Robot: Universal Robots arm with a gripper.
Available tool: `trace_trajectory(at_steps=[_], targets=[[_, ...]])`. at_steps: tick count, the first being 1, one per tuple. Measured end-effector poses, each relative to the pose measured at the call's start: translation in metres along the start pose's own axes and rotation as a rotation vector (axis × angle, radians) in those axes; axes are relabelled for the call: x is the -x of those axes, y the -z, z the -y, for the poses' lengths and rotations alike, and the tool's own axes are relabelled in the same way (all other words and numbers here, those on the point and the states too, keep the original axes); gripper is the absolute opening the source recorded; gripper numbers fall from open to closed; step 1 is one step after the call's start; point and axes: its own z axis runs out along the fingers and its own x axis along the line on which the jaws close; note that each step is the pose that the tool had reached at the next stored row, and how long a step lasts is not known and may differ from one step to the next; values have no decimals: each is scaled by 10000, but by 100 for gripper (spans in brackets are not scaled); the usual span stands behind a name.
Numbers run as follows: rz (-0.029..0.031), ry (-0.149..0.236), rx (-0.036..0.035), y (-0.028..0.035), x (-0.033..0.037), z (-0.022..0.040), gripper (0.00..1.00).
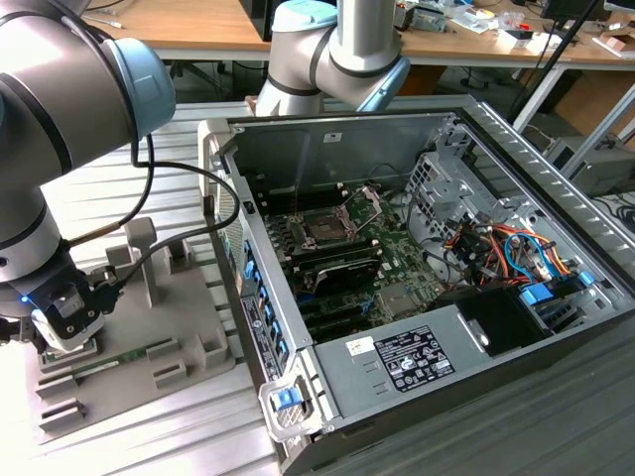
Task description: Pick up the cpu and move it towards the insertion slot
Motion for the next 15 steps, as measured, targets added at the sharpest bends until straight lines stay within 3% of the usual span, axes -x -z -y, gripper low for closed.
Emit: trace_trajectory(at_steps=[7, 15], targets=[[-1, 0, 0, 3, 0, 0, 55], [-1, 0, 0, 51, 0, -2, 55]])
